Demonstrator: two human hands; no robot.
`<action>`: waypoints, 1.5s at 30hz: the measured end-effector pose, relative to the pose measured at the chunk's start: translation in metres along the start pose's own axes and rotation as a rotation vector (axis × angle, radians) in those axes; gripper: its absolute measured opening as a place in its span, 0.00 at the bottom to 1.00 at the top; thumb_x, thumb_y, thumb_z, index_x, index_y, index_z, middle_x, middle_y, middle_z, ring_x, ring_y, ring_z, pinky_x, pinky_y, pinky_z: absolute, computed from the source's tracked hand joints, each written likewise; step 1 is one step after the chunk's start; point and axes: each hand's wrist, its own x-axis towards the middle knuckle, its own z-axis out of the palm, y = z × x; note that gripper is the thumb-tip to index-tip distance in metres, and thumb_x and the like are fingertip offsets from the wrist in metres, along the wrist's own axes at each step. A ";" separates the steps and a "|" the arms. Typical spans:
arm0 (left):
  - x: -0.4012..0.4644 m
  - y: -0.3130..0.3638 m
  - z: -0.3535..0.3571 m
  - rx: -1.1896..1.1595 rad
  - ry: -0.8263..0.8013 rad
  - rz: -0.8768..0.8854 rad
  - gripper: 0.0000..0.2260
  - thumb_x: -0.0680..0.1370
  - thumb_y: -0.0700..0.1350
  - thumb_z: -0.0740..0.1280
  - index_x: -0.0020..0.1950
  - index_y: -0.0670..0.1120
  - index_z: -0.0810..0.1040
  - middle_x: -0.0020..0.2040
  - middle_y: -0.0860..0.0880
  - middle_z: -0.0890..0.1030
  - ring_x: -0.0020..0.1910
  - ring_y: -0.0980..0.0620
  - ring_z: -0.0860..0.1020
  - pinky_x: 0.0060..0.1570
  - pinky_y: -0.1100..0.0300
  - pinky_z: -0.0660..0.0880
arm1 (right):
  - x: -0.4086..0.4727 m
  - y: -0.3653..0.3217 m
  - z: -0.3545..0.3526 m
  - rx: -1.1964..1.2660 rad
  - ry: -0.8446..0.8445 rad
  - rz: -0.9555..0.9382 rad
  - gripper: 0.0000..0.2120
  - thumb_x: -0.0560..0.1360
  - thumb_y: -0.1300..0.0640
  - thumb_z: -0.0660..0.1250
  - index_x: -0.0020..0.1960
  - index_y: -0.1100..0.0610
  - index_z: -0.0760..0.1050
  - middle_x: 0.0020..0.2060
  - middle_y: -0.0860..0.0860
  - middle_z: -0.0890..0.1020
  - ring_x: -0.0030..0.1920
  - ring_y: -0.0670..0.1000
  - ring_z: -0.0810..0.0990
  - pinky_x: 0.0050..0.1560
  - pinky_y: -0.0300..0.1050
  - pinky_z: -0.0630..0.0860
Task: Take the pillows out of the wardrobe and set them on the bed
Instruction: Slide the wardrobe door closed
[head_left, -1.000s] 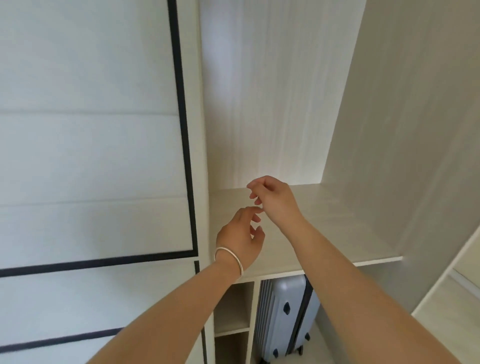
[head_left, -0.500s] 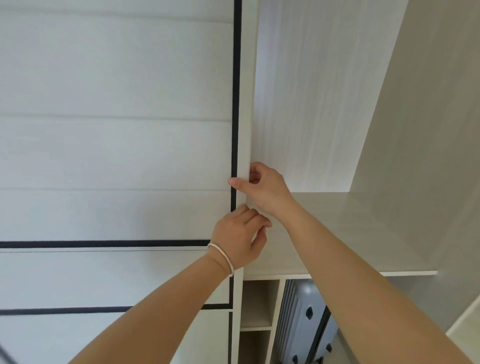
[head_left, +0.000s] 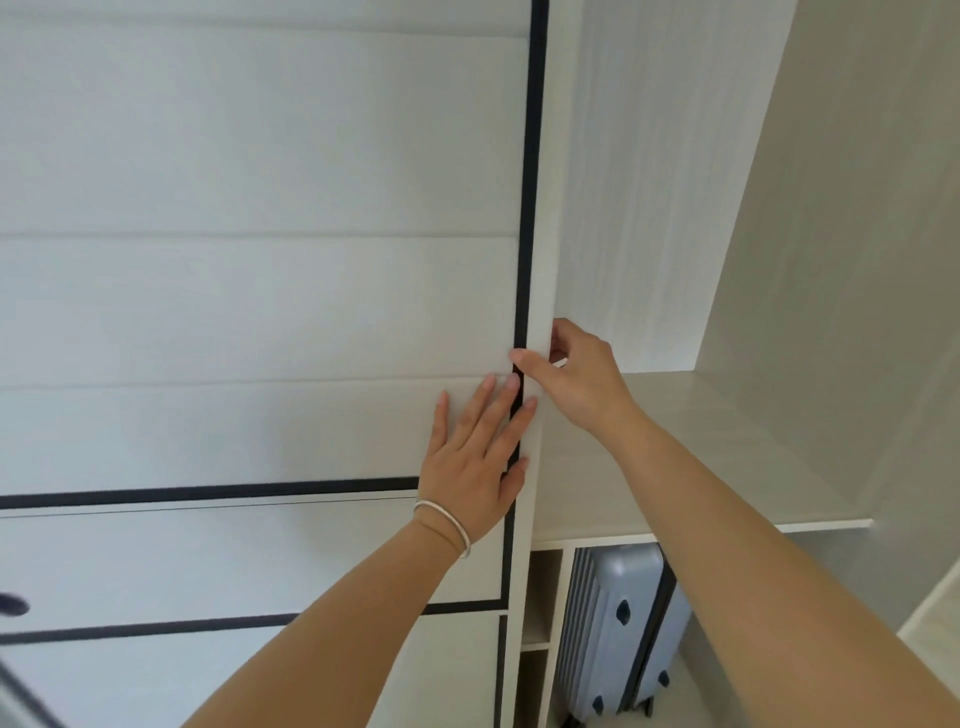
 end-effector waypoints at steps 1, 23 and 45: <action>0.002 0.005 0.003 -0.012 -0.010 0.004 0.26 0.77 0.51 0.58 0.75 0.49 0.56 0.75 0.48 0.56 0.77 0.52 0.43 0.72 0.41 0.47 | 0.000 0.003 -0.005 -0.005 0.006 0.003 0.08 0.73 0.52 0.69 0.50 0.51 0.74 0.41 0.42 0.79 0.41 0.39 0.77 0.38 0.25 0.71; 0.097 0.167 0.072 -0.056 -0.160 0.204 0.31 0.74 0.54 0.53 0.75 0.43 0.55 0.77 0.48 0.52 0.76 0.48 0.44 0.73 0.49 0.39 | -0.017 0.085 -0.158 -0.118 0.320 0.282 0.12 0.80 0.53 0.55 0.54 0.62 0.68 0.40 0.50 0.74 0.44 0.51 0.73 0.37 0.29 0.68; 0.184 0.319 0.130 -0.213 -0.260 0.358 0.35 0.78 0.54 0.53 0.74 0.41 0.35 0.75 0.46 0.33 0.73 0.49 0.30 0.67 0.49 0.24 | -0.033 0.168 -0.294 -0.181 0.891 0.448 0.11 0.77 0.53 0.63 0.56 0.57 0.77 0.44 0.46 0.78 0.45 0.46 0.76 0.43 0.30 0.68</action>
